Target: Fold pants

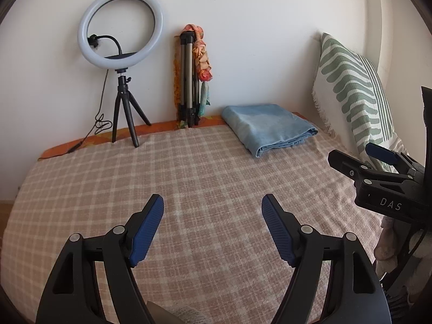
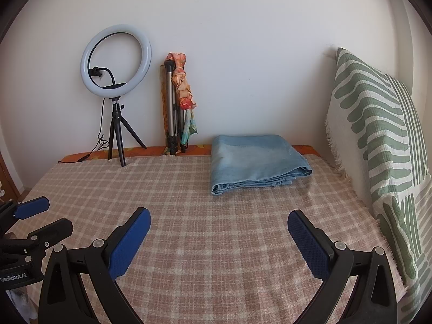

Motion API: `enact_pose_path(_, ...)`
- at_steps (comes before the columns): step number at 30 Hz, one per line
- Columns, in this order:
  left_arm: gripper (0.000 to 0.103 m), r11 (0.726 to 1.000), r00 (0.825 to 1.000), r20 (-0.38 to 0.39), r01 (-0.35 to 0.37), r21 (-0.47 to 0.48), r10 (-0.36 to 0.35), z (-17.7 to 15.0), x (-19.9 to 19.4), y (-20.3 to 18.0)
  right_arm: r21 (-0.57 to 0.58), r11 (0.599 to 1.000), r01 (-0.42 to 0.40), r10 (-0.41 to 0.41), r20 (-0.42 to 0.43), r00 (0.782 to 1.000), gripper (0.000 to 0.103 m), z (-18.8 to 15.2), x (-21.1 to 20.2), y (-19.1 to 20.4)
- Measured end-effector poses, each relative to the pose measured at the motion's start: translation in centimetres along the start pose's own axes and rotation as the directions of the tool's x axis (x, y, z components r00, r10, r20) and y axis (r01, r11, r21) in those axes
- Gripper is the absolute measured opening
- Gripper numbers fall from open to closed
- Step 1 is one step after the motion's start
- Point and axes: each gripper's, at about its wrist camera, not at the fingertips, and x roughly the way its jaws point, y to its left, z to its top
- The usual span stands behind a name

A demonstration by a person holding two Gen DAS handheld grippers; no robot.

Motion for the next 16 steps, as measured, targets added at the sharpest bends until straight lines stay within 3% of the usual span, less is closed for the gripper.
enact_pose_path(2,0.082,1.000,1.000,0.004,-0.019,0.002,0.019,-0.01,-0.14,-0.02,0.000,1.000,0.001,-0.001,0.000,1.000,0.103,0.01,-0.01,-0.03)
enact_pose_path(16,0.082,0.998,0.998,0.013,-0.056,-0.005,0.057,-0.01,-0.63,0.19,-0.012,1.000,-0.003,0.003,-0.009,1.000,0.103,-0.18,0.37,-0.30)
